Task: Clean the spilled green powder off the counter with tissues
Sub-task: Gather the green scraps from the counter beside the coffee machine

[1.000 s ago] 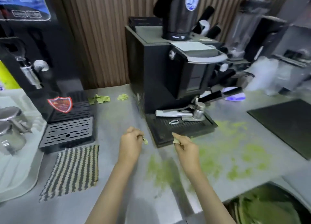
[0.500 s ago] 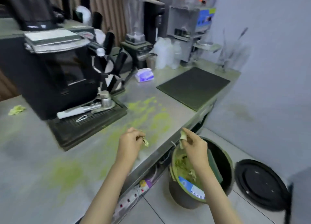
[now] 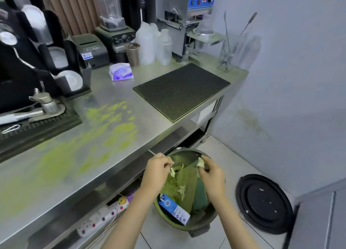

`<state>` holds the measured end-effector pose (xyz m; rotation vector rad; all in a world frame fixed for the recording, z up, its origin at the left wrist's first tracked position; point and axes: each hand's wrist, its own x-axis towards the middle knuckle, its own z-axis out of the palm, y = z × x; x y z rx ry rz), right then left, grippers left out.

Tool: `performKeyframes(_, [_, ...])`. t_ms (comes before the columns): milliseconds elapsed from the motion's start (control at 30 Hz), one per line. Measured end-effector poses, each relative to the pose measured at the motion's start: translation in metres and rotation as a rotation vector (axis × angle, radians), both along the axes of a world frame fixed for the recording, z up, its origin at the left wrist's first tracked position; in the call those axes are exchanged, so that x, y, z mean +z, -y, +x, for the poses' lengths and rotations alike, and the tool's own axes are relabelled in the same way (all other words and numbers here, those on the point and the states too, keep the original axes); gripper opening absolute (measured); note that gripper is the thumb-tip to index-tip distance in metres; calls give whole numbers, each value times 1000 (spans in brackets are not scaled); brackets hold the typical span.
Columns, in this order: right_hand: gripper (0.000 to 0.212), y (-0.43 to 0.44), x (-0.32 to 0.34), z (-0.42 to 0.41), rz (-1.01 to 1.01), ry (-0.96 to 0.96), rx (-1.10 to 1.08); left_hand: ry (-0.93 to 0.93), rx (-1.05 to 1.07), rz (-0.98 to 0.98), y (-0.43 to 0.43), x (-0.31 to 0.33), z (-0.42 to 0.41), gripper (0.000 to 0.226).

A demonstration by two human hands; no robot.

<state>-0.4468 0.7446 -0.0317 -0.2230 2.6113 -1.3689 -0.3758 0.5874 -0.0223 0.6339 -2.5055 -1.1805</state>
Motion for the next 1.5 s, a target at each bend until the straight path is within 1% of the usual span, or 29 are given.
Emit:
performKeyframes(100, [51,13,-18,-28,186,75,194,101,-67,15,-8,-9,-26,22])
performKeyframes(167, [56,16,-26,-39,259,108,280,188,-139,25,-13,-16,-35,25])
performKeyframes(233, [55,15,-29,-44,291,107,313,237,-181,30,-17,-23,-38,26])
performKeyframes(333, [52,10,-31,-47,289,116,303,273,-195,48,-18,-30,-37,27])
performKeyframes(433, [50,2,-33,-47,262,122,302,271,-166,40,-16,-33,-32,25])
performKeyframes(600, [46,-6,-23,-52,263,93,322,205,-114,14,-11,-29,-26,25])
performKeyframes(767, [44,-1,-2,-51,213,69,327,127,-72,-27,-1,-14,-11,26])
performKeyframes(867, [42,12,18,-43,190,19,374,87,-30,-78,12,3,7,28])
performKeyframes(1033, [42,68,55,-8,123,-110,517,49,93,-183,48,35,57,29])
performKeyframes(1233, [41,167,90,62,65,-242,770,47,336,-243,114,69,136,28])
performKeyframes(1400, [40,255,99,135,24,-265,896,36,516,-232,179,83,221,29])
performKeyframes(1500, [39,300,96,181,17,-276,944,52,588,-240,216,81,273,29])
